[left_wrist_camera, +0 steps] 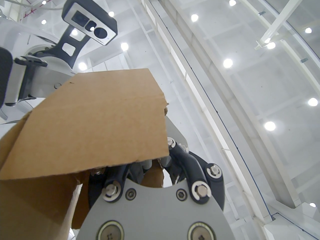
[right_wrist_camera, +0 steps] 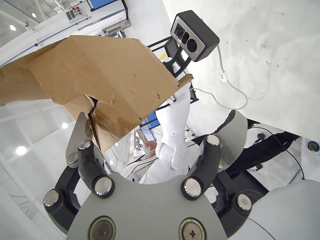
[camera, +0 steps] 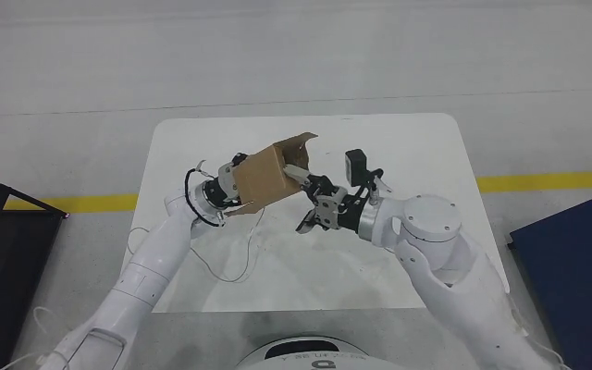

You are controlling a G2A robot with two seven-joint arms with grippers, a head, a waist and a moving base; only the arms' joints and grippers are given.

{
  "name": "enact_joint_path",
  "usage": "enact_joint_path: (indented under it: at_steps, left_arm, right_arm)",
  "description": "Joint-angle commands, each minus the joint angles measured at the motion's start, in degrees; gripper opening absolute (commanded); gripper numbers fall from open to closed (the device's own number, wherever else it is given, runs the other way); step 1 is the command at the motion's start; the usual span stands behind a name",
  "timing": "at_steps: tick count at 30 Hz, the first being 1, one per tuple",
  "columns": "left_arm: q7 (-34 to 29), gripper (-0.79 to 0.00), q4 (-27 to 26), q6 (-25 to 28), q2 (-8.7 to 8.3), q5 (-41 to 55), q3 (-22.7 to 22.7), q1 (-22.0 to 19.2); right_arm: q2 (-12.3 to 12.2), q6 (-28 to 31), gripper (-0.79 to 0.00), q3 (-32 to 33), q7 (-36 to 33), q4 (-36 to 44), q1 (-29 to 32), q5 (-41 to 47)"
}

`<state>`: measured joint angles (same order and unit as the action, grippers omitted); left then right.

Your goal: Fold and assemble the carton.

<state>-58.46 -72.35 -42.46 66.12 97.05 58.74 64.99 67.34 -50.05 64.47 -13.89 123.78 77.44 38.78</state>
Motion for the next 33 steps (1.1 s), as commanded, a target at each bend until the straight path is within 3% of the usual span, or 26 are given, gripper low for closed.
enact_joint_path:
  at_steps: [1, 8, 13, 19, 26, 33]
  left_arm:
    - [0.1, -0.785, -0.1, -0.1, 0.11, 0.0, 0.0, 0.1]
    - [-0.5, -0.785, -0.3, -0.3, 0.46, -0.2, 0.3, 0.4]
    - [-1.0, -0.785, -0.5, -0.5, 0.59, -0.7, 0.7, 0.7]
    - [-1.2, -0.785, -1.0, -1.0, 0.74, -1.2, 1.0, 1.2]
    - [-1.5, -0.785, -1.2, -1.9, 0.69, -0.9, 2.3, 2.0]
    - [-1.4, -0.785, -2.0, -1.3, 0.03, -5.3, 4.4, 3.2]
  right_arm:
    - [0.0, 0.8, 0.000, 0.1, -1.1, 0.1, -0.1, 1.4]
    - [0.0, 8.1, 0.000, 7.1, 0.7, 0.0, 3.4, 7.8]
    - [0.0, 6.7, 0.000, 9.0, 2.1, -2.4, 5.1, 11.0]
    - [-0.1, 2.4, 0.000, 5.2, -1.1, -3.7, 3.1, 11.7]
    - [-0.2, 6.9, 0.000, 9.6, -1.0, -1.4, 4.9, 16.1]
    - [-0.2, 6.9, 0.000, 9.6, -1.0, -1.4, 4.9, 16.1]
